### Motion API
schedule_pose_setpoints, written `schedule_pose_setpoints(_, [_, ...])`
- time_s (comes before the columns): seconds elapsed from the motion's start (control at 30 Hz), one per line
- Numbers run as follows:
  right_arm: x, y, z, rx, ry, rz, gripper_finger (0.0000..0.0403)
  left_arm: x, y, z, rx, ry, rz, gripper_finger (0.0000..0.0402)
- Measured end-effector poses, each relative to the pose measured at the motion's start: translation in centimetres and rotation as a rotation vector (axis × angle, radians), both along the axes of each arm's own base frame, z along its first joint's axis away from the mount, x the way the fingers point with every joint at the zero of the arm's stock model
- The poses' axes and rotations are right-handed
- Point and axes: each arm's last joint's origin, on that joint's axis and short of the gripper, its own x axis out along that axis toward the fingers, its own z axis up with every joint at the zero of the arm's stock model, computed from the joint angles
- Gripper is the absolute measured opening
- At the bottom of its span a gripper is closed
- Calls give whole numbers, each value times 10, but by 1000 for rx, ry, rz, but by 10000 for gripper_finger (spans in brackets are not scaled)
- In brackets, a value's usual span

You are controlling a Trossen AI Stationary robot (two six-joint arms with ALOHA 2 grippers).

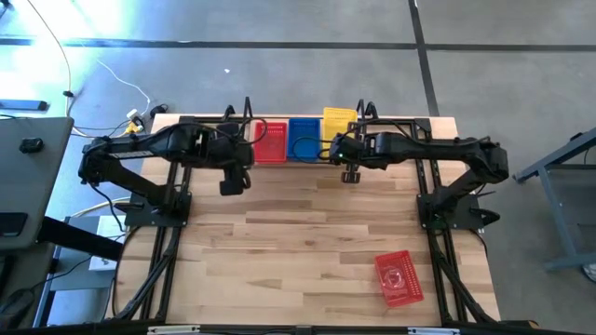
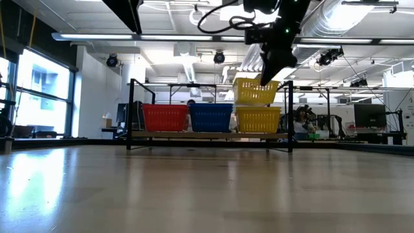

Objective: Stack baskets on shelf by color
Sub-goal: Stack the yellow bin on top of the yellow bin on the shelf

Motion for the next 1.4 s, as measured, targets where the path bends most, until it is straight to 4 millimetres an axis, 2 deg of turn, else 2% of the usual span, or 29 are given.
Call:
schedule_pose_setpoints(0.4, [-5,-12,-16,28,19,-11,0,3,10,3,1,-62,39,196])
schedule_pose_setpoints(0.97, [-8,-28,-17,114,5,23,3,3,10,3,-1,-69,46,196])
schedule_pose_setpoints(1.13, [-8,-29,-16,92,4,12,26,3,10,3,-1,-69,45,196])
schedule_pose_setpoints(1.4, [-7,-27,-14,92,0,9,83,3,10,3,-1,-69,45,196])
